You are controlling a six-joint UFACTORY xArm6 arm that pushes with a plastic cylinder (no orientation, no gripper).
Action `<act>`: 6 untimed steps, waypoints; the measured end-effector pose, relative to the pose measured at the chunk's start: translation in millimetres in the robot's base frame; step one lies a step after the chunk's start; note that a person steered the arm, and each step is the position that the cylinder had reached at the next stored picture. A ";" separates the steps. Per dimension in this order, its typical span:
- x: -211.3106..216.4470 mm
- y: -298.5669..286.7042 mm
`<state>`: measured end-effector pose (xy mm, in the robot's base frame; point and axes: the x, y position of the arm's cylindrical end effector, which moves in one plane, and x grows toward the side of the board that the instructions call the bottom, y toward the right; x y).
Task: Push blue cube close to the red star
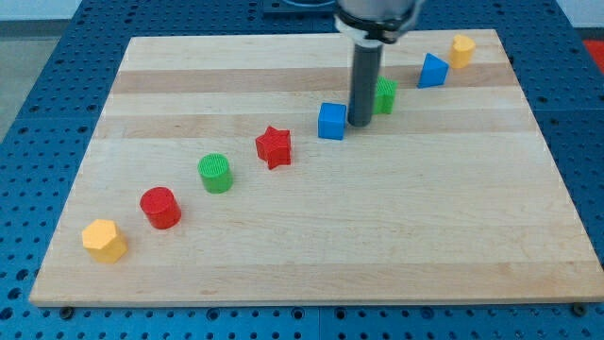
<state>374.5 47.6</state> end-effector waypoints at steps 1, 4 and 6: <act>-20.4 -32.4; -24.4 -137.5; -44.6 -137.0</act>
